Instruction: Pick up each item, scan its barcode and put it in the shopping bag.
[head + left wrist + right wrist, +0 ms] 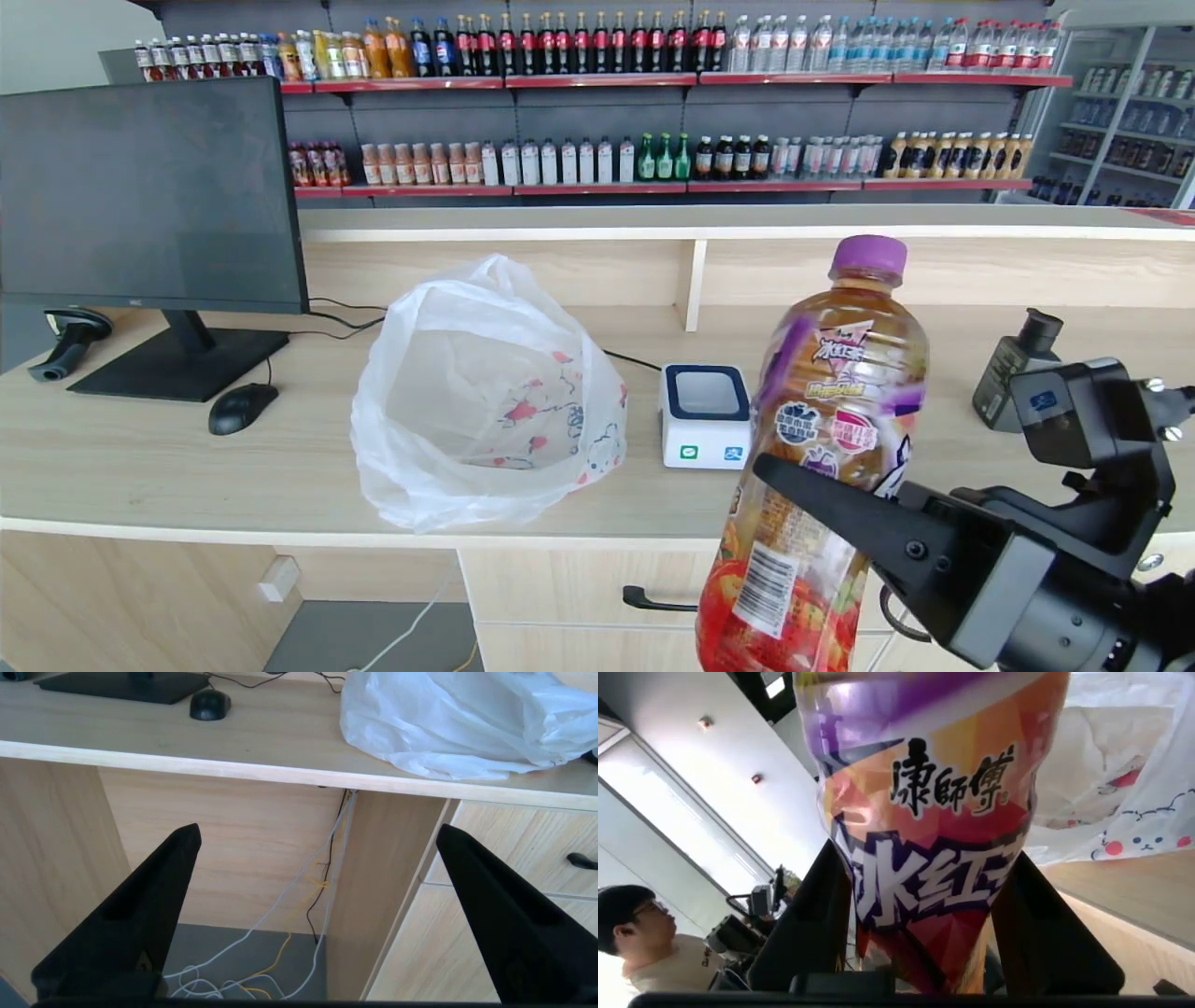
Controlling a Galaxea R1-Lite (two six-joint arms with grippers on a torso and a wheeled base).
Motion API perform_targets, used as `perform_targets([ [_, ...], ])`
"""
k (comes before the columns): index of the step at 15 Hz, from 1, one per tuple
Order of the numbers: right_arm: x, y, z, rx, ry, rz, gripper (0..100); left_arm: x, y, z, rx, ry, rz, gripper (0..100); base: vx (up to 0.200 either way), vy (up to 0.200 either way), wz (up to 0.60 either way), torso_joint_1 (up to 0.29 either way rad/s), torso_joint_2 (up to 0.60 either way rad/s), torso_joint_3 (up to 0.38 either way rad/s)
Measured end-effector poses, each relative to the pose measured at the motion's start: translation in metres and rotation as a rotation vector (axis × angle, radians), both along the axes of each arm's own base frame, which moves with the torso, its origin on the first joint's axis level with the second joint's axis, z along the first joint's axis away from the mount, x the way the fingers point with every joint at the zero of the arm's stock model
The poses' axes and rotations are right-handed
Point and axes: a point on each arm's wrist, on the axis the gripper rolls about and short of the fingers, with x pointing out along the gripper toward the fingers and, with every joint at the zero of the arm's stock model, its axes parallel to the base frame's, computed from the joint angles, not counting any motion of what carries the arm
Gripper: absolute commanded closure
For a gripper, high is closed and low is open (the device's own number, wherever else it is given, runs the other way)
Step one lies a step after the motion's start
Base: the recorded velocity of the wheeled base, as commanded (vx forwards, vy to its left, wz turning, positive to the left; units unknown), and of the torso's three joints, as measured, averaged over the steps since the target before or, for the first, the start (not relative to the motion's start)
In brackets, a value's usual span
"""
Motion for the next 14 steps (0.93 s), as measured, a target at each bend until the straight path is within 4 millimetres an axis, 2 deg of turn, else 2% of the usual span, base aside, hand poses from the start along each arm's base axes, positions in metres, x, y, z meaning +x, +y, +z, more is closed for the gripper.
perform_targets([
  [6,0.013,-0.013,-0.012,-0.058,0.014,-0.093,100,0.0,0.0,0.0,0.0,0.0,0.0,0,0.0,0.0,0.0,0.0,0.0,0.0],
  [9,0.027,-0.025,-0.008,-0.057,-0.013,-0.172,100,0.0,0.0,0.0,0.0,0.0,0.0,0,0.0,0.0,0.0,0.0,0.0,0.0],
  [12,0.044,-0.044,-0.002,-0.126,-0.136,-0.269,100,0.0,0.0,0.0,0.0,0.0,0.0,0,0.0,0.0,0.0,0.0,0.0,0.0],
  [14,0.052,-0.046,0.006,-0.14,-0.211,-0.31,100,0.0,0.0,0.0,0.0,0.0,0.0,0,0.0,0.0,0.0,0.0,0.0,0.0],
])
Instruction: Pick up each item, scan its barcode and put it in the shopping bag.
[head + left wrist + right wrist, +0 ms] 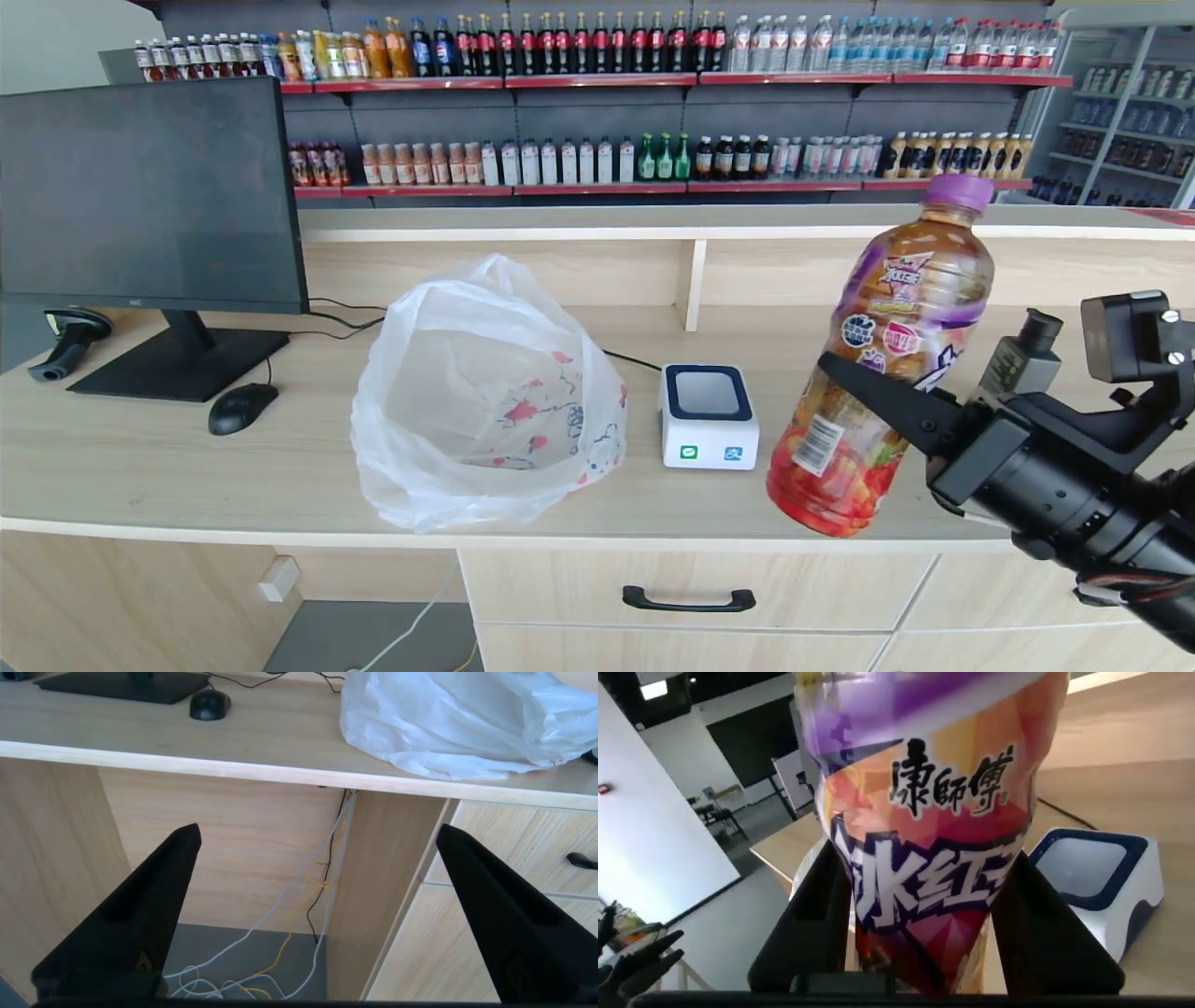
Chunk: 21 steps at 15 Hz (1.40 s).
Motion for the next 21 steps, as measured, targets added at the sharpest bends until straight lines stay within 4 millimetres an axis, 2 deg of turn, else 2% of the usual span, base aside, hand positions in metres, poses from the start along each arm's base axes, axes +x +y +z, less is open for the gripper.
perform_targets([
  [4,0.014,0.003,0.002,-0.192,-0.195,-0.093,100,0.0,0.0,0.0,0.0,0.0,0.0,0,0.0,0.0,0.0,0.0,0.0,0.0],
  [7,0.025,0.005,-0.004,-0.291,-0.254,-0.134,100,0.0,0.0,0.0,0.0,0.0,0.001,0,0.0,0.0,0.0,0.0,0.0,0.0],
  [11,0.053,0.017,0.018,-0.355,-0.455,-0.213,100,0.0,0.0,0.0,0.0,0.0,0.001,0,0.0,0.0,0.0,0.0,0.0,0.0],
  [15,0.07,0.023,0.025,-0.42,-0.565,-0.266,100,0.0,0.0,0.0,0.0,0.0,0.0,0,0.0,0.0,0.0,0.0,0.0,0.0],
  [21,0.083,0.03,0.019,-0.633,-0.744,-0.353,100,0.0,0.0,0.0,0.0,0.0,0.0,0,0.0,0.0,0.0,0.0,0.0,0.0],
])
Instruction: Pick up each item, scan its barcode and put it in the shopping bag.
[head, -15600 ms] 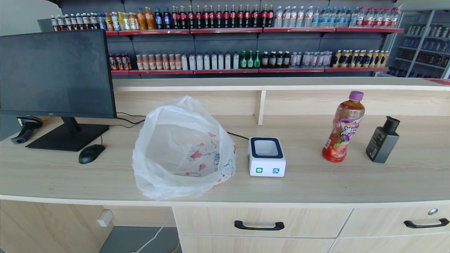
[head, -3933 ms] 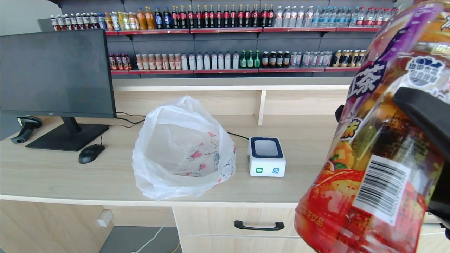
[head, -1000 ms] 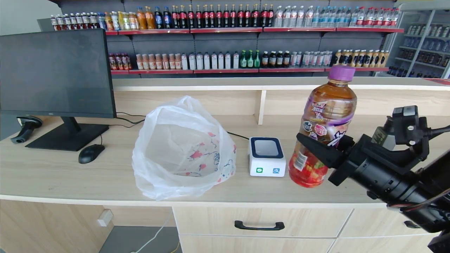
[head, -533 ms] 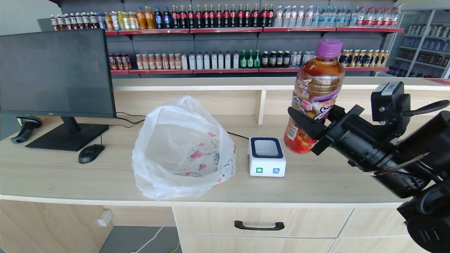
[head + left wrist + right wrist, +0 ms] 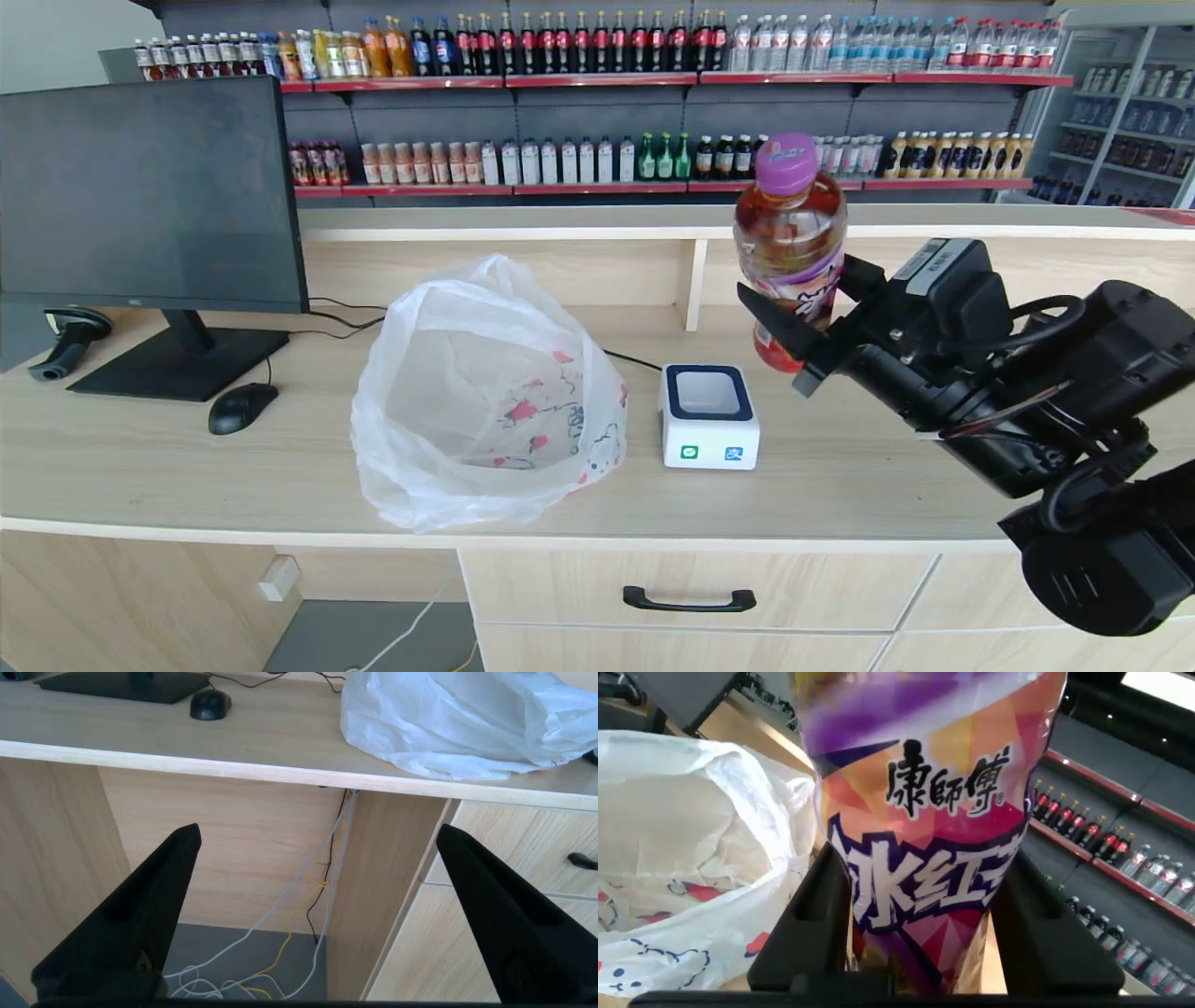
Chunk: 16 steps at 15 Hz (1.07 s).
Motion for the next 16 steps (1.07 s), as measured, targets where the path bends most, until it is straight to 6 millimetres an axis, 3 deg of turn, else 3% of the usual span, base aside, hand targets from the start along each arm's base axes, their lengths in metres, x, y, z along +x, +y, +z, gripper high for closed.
perform_targets([
  [8,0.008,0.003,-0.012,-0.234,-0.168,-0.109,100,0.0,0.0,0.0,0.0,0.0,0.001,0,0.0,0.0,0.0,0.0,0.0,0.0],
  [16,0.022,0.015,-0.029,-0.384,-0.288,0.03,100,0.0,0.0,0.0,0.0,0.0,0.0,0,0.0,0.0,0.0,0.0,0.0,0.0],
])
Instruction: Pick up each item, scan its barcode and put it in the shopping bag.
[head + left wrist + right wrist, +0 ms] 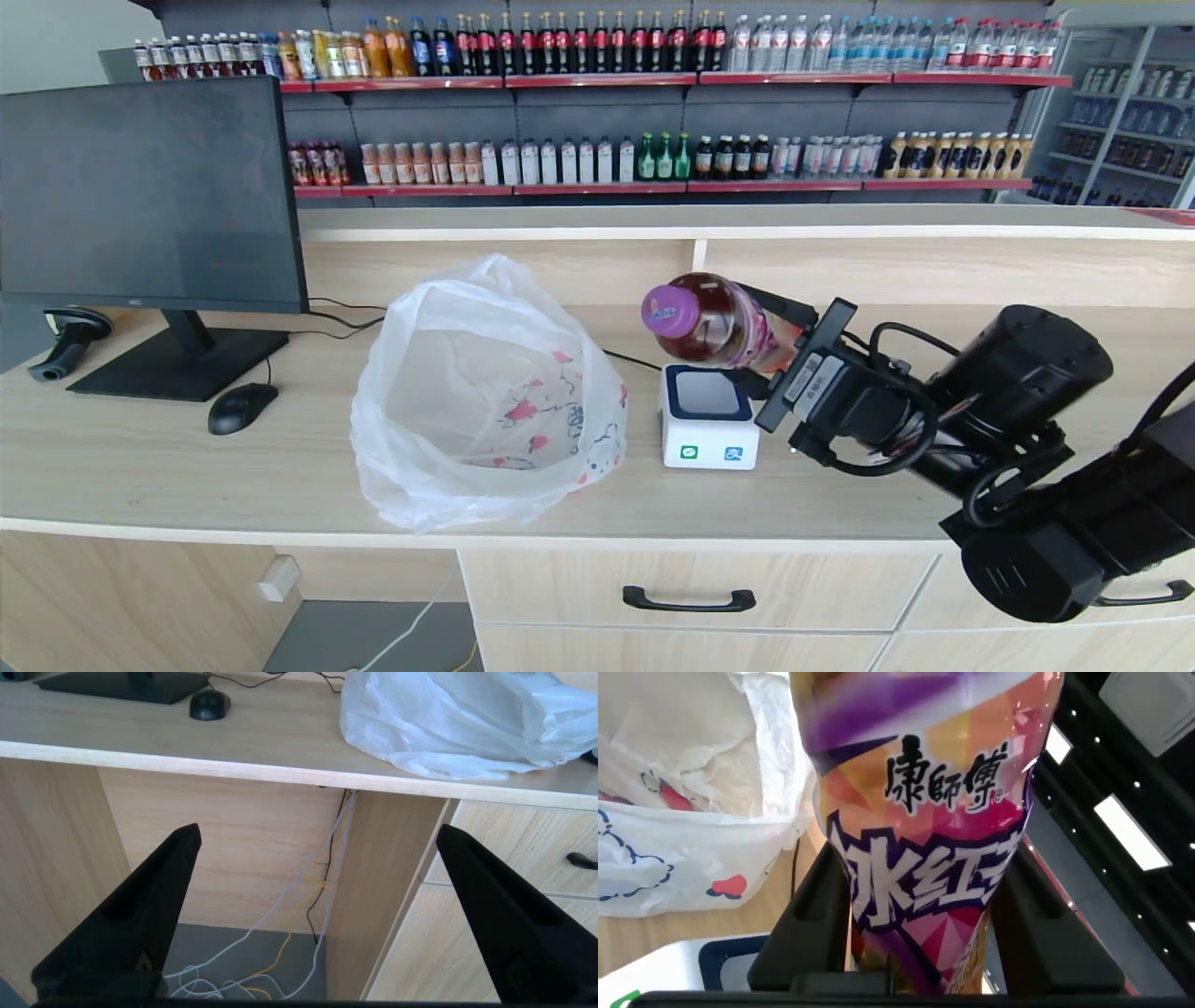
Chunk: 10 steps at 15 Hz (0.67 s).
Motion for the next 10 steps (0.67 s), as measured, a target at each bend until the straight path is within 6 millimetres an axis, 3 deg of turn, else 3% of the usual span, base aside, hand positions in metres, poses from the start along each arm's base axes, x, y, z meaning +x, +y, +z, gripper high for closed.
perform_targets([
  [5,0.023,0.013,-0.017,-0.081,-0.052,0.155,100,0.0,0.0,0.0,0.0,0.0,0.0,0,0.0,0.0,0.0,0.0,0.0,0.0],
  [10,0.031,0.016,-0.031,-0.134,-0.084,0.174,100,0.0,0.0,0.0,0.0,0.0,0.0,0,0.0,0.0,0.0,0.0,0.0,0.0],
])
